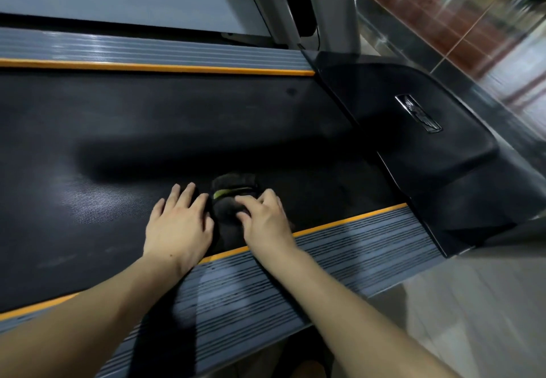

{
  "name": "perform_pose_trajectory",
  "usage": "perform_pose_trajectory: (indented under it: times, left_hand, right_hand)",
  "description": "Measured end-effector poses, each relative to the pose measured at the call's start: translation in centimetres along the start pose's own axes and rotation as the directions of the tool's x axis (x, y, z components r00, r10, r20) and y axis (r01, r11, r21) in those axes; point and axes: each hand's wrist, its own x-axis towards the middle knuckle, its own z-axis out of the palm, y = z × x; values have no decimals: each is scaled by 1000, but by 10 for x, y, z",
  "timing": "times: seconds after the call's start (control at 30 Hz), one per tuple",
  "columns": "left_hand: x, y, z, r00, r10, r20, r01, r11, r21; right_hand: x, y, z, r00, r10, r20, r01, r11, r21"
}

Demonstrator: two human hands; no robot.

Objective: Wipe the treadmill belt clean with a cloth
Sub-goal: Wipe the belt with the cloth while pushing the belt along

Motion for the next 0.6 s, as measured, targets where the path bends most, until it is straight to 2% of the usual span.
perform_pose_trajectory:
  times: [0.07, 0.13, 0.27, 0.33, 0.4, 0.5, 0.6]
  left_hand:
    - [-3, -1, 0, 1000, -8, -8, 8, 1000, -10]
    - [-6, 0, 1, 1000, -4, -20, 4, 1000, -15]
    - [-6, -1, -1, 999, -16, -28, 15, 1000, -25]
    - [-5, 0, 0, 999, -11, -31, 11, 1000, -20]
    - [-4, 1, 1, 999, -4, -41, 3, 1000, -17]
    - [-1, 0, 3, 998, -16, -56, 16, 1000, -9]
    - [-2, -1, 4, 998, -17, -55, 17, 1000, 0]
  right_hand:
    - [8, 16, -8, 998, -68, 4, 68, 998, -6]
    - [29, 55, -22, 997, -53, -56, 48, 995, -87]
    - [69, 125, -59, 956, 223, -192, -259, 947, -191]
    - [69, 116, -57, 920, 310, -239, -353, 921, -164]
    - [55, 77, -34, 950, 230, -213, -262, 955, -137]
    - [24, 18, 3, 998, 5, -61, -9, 998, -62]
    - [33, 27, -6, 993, -114, -1, 114, 991, -64]
